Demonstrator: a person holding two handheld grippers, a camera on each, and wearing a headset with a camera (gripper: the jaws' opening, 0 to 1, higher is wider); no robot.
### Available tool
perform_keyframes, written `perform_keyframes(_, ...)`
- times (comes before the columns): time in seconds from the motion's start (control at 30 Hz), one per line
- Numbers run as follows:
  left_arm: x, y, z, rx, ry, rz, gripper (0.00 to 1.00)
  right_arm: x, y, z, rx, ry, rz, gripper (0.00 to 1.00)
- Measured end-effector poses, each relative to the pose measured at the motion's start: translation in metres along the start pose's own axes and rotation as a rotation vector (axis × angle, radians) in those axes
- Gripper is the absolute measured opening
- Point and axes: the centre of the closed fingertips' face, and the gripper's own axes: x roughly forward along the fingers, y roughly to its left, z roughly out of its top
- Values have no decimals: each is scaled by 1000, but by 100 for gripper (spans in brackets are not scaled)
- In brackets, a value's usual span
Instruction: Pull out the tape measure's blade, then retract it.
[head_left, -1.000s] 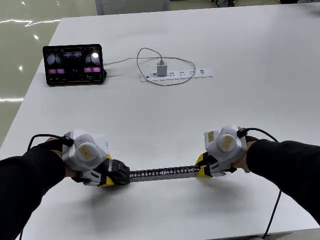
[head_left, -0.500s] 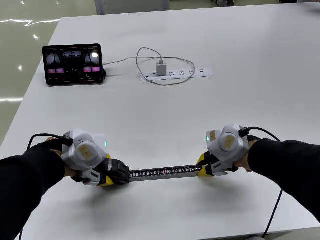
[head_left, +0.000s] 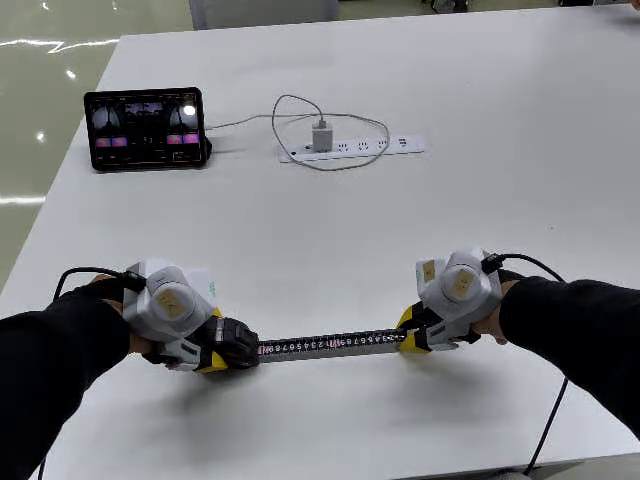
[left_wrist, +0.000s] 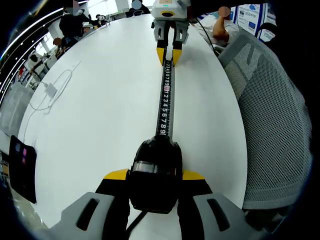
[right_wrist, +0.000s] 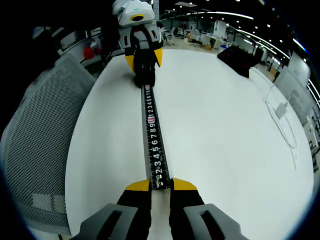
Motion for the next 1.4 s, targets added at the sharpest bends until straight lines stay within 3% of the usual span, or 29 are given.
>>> perform_keyframes(1.4, 0, 0, 0, 2, -3, 4, 31, -12, -3, -19, 19, 17, -12, 9)
